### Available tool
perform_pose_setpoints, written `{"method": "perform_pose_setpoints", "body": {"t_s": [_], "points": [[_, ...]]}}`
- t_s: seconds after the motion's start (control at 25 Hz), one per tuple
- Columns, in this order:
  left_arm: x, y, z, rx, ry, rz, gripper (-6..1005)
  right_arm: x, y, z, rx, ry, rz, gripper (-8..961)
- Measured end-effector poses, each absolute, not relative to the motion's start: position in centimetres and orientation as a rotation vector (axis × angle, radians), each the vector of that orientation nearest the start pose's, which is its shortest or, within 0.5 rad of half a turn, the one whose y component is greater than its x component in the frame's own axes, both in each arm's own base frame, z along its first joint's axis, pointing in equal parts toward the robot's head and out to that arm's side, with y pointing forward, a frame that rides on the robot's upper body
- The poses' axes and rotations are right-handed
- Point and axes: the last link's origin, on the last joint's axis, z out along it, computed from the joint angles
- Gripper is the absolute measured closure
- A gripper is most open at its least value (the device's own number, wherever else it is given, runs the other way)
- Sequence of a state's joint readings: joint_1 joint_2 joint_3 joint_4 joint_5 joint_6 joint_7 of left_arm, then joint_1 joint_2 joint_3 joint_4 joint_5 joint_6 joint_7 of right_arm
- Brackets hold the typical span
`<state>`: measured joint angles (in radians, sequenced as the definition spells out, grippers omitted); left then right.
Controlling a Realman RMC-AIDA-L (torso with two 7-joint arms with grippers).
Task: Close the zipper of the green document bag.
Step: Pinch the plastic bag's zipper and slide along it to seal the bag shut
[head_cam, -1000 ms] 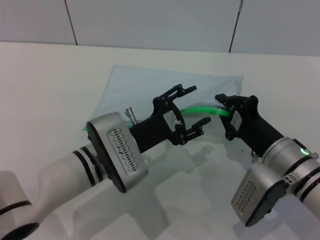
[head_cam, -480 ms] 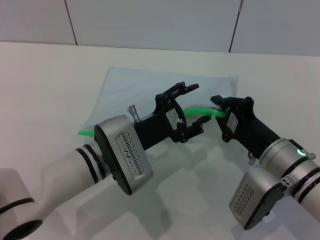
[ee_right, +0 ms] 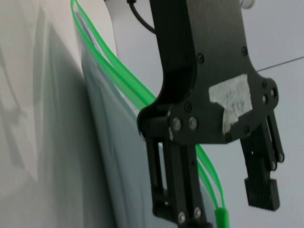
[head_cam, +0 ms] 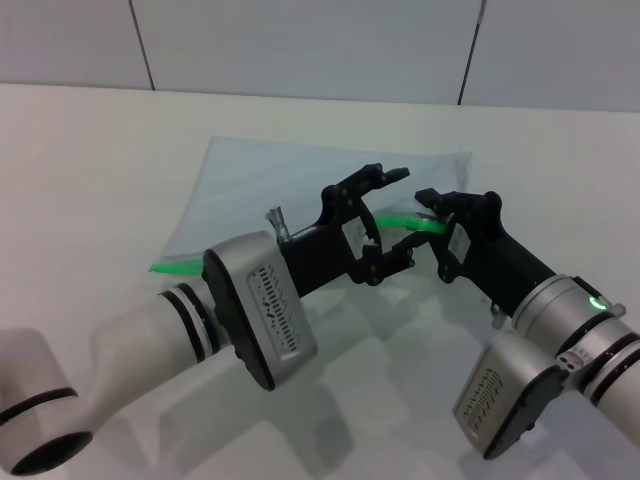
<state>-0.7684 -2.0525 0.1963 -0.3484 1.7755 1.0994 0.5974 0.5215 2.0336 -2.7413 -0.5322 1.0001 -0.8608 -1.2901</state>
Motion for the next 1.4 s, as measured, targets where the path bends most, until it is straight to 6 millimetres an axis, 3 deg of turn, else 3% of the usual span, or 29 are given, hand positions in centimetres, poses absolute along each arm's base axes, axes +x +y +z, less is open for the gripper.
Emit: {"method": "perform_pose_setpoints", "body": {"t_s": [0.56,0.88,1.4], "points": [[-20.64,33.81,-11.92,-2.144,0.676,-0.370,397,23.50,32.66,-11.57,-1.920,-0.856,-0.071,906],[-20.65,33.79,-11.93,-2.136,0.697,-0.360,636,23.51,32.65,-11.58,-1.921,-0.856,-0.071,905],[-20.34,33.37,-12.31,-2.108,0.779,-0.332,708,23.57,32.68,-11.59,-1.923,-0.857,-0.075,906]]}}
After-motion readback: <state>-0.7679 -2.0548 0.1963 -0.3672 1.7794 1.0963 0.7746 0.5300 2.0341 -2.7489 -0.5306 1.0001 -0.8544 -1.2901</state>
